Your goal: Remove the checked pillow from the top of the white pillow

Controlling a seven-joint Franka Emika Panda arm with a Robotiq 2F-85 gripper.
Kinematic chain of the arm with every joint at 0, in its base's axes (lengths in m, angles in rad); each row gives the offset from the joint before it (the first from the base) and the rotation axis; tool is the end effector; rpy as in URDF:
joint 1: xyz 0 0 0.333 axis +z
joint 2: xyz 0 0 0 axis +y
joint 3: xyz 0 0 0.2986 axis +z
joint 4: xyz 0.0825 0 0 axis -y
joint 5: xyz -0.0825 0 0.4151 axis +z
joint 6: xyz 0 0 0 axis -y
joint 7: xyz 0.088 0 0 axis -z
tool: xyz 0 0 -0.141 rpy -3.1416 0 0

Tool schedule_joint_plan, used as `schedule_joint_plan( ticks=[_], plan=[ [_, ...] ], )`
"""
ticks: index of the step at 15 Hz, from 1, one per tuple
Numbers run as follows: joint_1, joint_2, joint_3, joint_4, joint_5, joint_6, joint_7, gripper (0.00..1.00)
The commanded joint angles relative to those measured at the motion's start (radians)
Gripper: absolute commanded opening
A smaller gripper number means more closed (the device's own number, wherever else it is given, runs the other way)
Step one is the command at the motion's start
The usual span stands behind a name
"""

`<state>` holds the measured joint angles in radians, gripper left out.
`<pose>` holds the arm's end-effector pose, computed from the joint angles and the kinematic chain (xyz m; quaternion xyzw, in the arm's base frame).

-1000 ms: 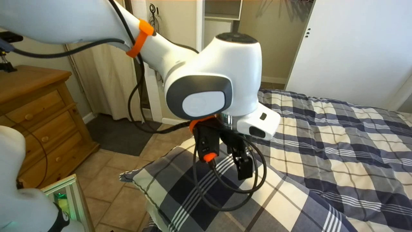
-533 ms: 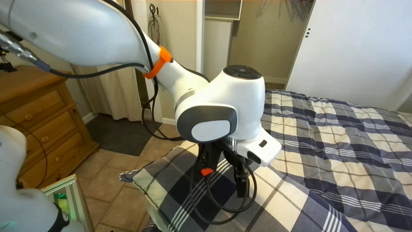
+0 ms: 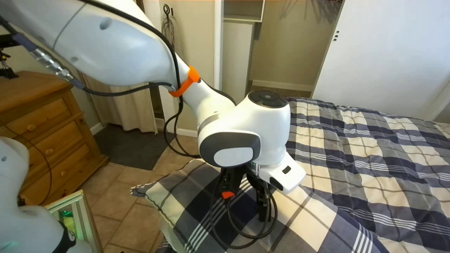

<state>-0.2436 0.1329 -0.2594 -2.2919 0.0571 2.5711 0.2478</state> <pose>0.4935 -0.2738 0.2352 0.9200 -0.3845 0.0750 0.0093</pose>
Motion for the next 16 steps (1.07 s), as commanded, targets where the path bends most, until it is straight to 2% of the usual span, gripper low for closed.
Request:
schedule_joint_plan(
  ticks=[1, 3, 12, 16],
  plan=[
    [-0.009, 0.053, 0.014, 0.021, 0.079, 0.04, -0.05, 0.75],
    [-0.013, 0.063, 0.018, 0.024, 0.113, 0.047, -0.072, 0.67],
    [-0.035, 0.067, 0.027, 0.04, 0.263, 0.027, -0.18, 0.03],
    [-0.046, 0.064, 0.032, 0.046, 0.34, 0.013, -0.213, 0.0]
  ],
)
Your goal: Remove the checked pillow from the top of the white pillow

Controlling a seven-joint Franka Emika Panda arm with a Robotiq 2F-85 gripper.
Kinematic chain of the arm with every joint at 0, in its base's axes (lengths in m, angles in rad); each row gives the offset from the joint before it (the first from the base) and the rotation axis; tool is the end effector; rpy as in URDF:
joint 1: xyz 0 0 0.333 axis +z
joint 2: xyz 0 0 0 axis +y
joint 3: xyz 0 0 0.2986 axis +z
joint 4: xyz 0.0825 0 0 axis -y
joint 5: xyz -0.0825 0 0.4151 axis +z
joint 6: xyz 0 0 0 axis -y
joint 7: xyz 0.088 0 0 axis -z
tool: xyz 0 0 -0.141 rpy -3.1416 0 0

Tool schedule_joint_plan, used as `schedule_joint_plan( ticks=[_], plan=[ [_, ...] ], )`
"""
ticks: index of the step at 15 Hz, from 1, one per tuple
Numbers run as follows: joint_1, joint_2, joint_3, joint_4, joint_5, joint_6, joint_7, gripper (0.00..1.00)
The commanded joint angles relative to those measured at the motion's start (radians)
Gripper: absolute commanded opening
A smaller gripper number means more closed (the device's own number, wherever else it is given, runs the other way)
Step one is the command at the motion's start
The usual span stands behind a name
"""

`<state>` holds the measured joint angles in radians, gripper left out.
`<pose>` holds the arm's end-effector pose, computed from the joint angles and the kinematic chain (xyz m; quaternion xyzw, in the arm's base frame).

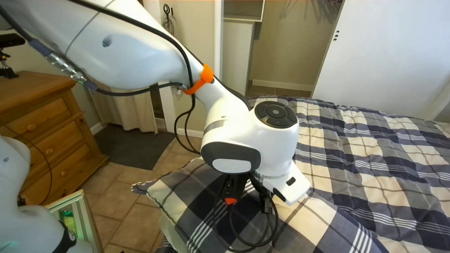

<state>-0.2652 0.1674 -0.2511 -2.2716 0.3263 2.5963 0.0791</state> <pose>0.4957 -0.2850 0.2277 -0.9045 0.4116 -0.0969 0.0553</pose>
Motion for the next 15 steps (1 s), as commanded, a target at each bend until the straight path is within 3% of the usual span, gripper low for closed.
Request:
schedule_joint_plan(
  ticks=[1, 10, 15],
  plan=[
    [-0.026, 0.023, 0.025, 0.026, 0.084, -0.023, -0.05, 0.0],
    [-0.006, -0.123, 0.004, 0.006, 0.029, -0.102, 0.017, 0.0],
    [0.012, -0.227, 0.008, -0.026, -0.045, -0.072, 0.052, 0.0]
  ],
)
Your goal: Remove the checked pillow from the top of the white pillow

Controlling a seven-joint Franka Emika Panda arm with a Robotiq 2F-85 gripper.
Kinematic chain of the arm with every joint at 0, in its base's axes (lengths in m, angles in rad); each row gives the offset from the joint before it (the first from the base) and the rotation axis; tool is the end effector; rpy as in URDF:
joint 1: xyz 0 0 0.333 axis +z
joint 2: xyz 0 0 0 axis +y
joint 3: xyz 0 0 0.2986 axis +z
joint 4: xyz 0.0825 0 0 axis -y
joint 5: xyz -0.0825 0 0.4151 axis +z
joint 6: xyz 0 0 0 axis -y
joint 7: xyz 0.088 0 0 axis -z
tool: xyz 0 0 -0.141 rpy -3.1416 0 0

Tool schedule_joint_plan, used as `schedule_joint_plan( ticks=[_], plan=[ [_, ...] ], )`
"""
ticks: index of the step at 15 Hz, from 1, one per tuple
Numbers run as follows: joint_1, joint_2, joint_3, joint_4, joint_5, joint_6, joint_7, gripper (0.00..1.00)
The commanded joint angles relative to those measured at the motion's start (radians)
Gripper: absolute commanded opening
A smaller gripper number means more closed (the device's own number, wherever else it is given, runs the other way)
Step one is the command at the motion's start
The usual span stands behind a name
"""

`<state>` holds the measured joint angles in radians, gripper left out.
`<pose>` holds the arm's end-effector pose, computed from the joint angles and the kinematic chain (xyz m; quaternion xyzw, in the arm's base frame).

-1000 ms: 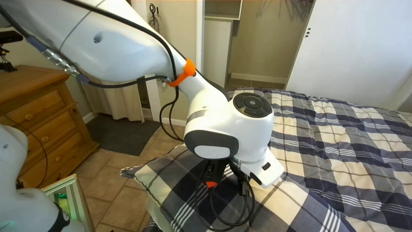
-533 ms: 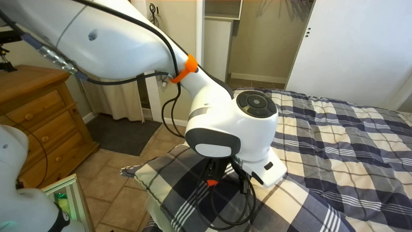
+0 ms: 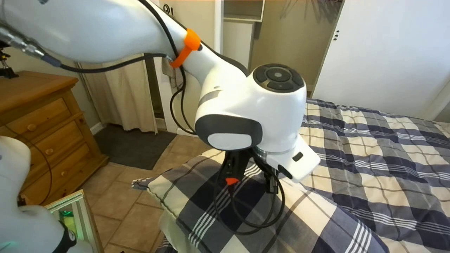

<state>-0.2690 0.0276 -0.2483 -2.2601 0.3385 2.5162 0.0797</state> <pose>0.5023 -0.2817 0.3022 -0.8998 0.4066 -0.1344 0.0831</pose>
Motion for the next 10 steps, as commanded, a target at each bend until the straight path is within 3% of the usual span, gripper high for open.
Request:
schedule_joint_plan(
  ticks=[1, 10],
  plan=[
    [0.017, -0.102, 0.006, -0.041, -0.075, 0.015, 0.062, 0.0],
    [0.018, -0.223, 0.025, -0.029, -0.154, 0.062, 0.108, 0.0]
  ],
)
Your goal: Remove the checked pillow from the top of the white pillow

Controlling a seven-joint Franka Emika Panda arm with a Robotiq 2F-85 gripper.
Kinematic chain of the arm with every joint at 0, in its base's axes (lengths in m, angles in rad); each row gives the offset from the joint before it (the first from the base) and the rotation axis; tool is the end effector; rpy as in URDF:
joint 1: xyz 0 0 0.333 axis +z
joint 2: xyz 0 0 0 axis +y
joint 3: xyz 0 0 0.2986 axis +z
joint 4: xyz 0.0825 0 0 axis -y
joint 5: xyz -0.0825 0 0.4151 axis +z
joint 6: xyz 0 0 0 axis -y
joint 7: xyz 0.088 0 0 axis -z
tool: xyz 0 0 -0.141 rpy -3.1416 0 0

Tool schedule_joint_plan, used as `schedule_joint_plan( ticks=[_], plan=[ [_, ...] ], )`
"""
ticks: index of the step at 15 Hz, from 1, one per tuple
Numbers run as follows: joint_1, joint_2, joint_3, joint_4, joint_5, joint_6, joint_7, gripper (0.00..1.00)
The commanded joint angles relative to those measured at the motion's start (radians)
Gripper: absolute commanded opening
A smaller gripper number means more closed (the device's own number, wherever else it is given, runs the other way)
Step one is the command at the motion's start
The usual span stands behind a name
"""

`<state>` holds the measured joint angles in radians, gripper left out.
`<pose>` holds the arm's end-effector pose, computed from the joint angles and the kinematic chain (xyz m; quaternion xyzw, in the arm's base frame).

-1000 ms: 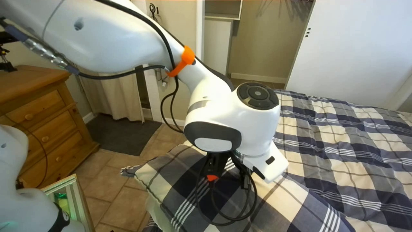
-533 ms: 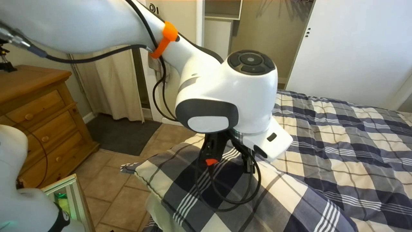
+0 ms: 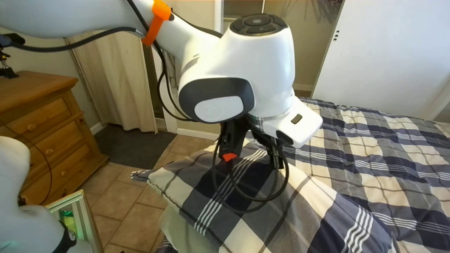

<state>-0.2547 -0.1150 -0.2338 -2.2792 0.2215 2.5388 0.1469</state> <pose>0.5055 -0.2671 0.3748 -0.9020 0.3804 -0.1953 0.0592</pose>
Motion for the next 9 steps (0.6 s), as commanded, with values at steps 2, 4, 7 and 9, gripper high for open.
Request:
schedule_joint_plan(
  ticks=[2, 4, 7, 9],
  plan=[
    [0.004, -0.099, 0.016, 0.002, -0.039, 0.06, 0.056, 0.0],
    [0.002, -0.11, 0.024, 0.018, -0.046, 0.08, 0.071, 0.0],
    [0.0, -0.113, 0.034, 0.052, -0.05, 0.102, 0.092, 0.0],
    [0.0, -0.1, 0.033, 0.088, -0.039, 0.105, 0.104, 0.0]
  ],
)
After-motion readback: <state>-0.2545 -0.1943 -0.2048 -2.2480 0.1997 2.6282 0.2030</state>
